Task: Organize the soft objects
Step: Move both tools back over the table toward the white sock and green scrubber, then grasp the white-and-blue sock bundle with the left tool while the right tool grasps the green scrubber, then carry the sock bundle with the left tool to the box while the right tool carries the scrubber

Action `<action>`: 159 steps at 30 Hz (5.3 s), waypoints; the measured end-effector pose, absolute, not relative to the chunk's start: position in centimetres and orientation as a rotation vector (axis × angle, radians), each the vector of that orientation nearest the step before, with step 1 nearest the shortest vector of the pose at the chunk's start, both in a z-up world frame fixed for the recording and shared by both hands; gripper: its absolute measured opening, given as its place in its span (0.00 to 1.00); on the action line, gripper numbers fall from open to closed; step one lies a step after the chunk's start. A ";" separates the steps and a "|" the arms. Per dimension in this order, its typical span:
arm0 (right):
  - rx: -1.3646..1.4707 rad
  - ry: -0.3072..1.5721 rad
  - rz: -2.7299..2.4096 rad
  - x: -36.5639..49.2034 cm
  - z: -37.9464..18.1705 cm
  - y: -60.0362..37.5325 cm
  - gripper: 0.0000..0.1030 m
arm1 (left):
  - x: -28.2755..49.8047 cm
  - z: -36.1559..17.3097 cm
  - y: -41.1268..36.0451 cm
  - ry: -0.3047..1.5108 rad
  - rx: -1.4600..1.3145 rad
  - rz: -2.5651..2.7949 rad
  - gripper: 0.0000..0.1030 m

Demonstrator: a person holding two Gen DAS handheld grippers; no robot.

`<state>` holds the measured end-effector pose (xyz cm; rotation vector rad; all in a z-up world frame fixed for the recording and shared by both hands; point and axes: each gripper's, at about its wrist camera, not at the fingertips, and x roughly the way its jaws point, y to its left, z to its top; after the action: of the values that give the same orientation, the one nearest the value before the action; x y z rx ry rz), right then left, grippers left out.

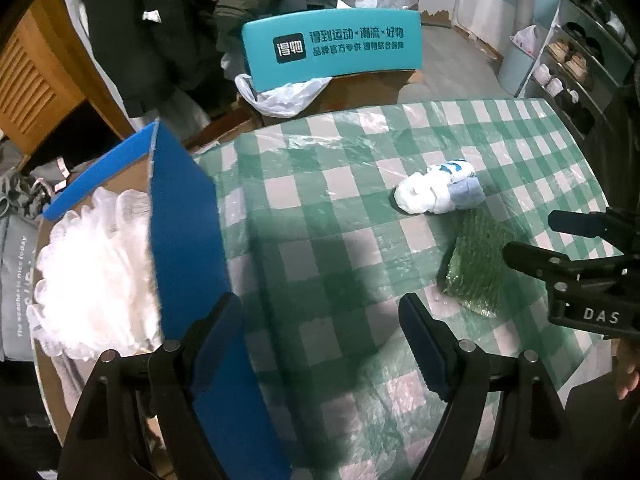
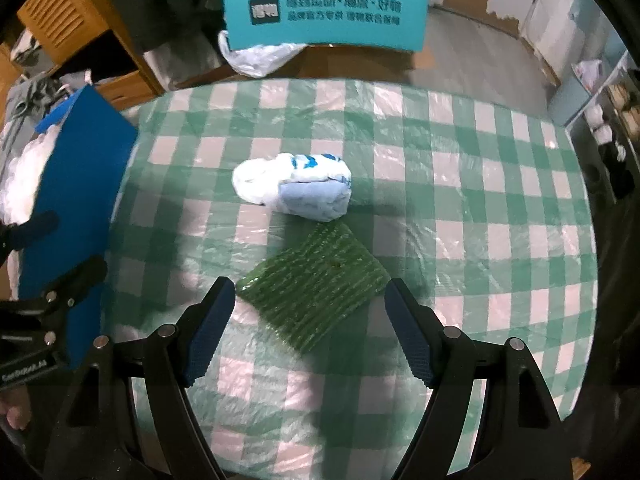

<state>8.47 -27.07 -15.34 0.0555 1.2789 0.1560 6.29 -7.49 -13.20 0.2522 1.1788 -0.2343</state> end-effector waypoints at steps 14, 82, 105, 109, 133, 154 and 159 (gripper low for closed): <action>0.060 1.340 0.141 10.5 -20.2 -26.8 0.75 | 8.0 -18.0 -9.6 1.248 0.281 -0.250 0.80; 0.165 1.252 0.025 10.3 -18.3 -36.6 0.17 | 10.7 -21.5 -23.2 1.183 0.533 -0.559 0.80; 0.178 1.236 -0.012 9.9 -17.7 -38.1 0.17 | 11.3 -19.5 -22.9 1.286 0.246 -0.594 0.87; 0.186 1.237 -0.020 9.9 -17.8 -38.4 0.17 | 12.0 -20.0 -23.4 1.296 0.238 -0.581 0.88; 0.179 1.244 -0.025 9.9 -18.3 -38.3 0.17 | 13.1 -22.3 -23.9 1.317 0.229 -0.524 0.72; 0.096 1.187 0.038 8.4 -14.1 -35.2 0.17 | 10.3 -16.4 -20.1 1.192 0.284 -0.442 0.65; 0.077 1.167 0.066 7.9 -12.9 -34.1 0.17 | 9.5 -14.7 -18.8 1.161 0.289 -0.420 0.64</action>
<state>7.94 -34.05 -12.86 0.0767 1.1670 0.0658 9.47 -18.83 -14.74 0.2886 1.1615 -0.4200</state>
